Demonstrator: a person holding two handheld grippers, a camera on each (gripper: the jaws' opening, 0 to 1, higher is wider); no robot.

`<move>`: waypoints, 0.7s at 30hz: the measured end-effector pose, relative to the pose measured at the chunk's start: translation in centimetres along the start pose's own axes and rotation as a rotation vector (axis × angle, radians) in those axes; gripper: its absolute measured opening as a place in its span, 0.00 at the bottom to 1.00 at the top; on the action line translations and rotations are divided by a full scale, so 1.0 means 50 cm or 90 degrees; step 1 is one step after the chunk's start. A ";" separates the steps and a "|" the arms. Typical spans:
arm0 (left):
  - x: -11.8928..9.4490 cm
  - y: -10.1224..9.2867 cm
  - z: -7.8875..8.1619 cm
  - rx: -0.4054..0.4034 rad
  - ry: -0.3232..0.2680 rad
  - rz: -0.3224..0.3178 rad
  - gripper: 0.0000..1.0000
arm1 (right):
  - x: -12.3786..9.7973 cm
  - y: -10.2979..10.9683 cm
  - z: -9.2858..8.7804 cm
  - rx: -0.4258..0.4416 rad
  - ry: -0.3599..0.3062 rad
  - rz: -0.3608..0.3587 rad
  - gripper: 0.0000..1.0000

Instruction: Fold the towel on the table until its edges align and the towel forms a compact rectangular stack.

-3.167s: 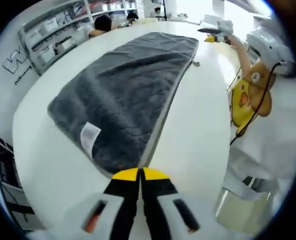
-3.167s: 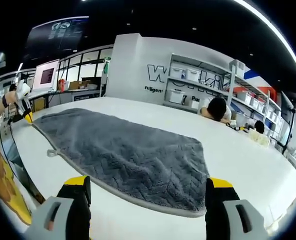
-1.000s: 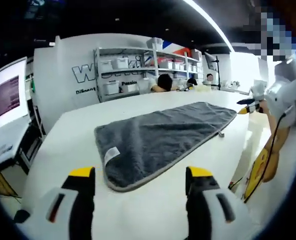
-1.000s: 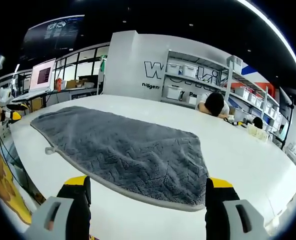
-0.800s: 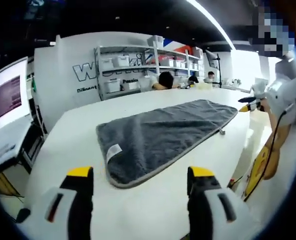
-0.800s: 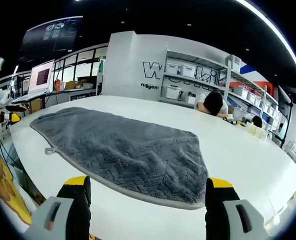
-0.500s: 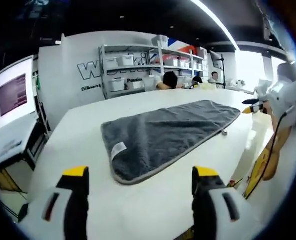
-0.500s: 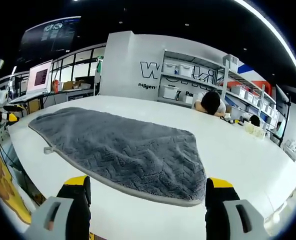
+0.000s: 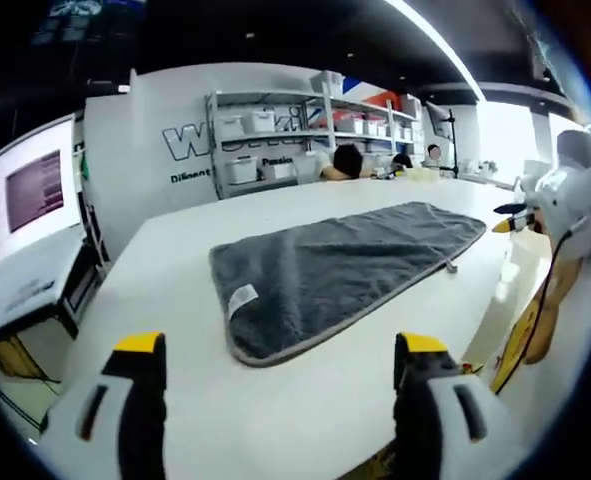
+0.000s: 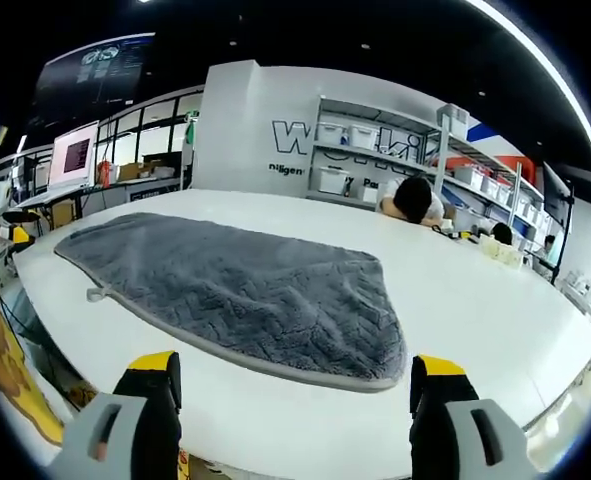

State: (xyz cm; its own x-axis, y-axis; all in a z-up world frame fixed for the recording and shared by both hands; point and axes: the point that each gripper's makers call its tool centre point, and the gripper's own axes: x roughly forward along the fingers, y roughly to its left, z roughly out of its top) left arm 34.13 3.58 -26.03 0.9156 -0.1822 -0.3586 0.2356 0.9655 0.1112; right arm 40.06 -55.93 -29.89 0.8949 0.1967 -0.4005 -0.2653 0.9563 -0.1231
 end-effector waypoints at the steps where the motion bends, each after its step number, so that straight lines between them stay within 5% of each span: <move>1: -0.002 0.002 -0.001 -0.003 -0.001 0.002 0.99 | -0.002 -0.001 -0.003 0.002 0.000 -0.002 0.99; 21: -0.001 0.013 -0.029 -0.019 0.011 0.012 0.99 | -0.008 -0.009 -0.010 0.020 0.002 -0.016 0.99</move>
State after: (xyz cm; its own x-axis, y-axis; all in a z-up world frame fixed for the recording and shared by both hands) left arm 33.78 4.47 -27.27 0.9141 -0.1613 -0.3720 0.2085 0.9739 0.0901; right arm 39.63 -56.55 -30.15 0.9003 0.1720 -0.3998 -0.2313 0.9672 -0.1048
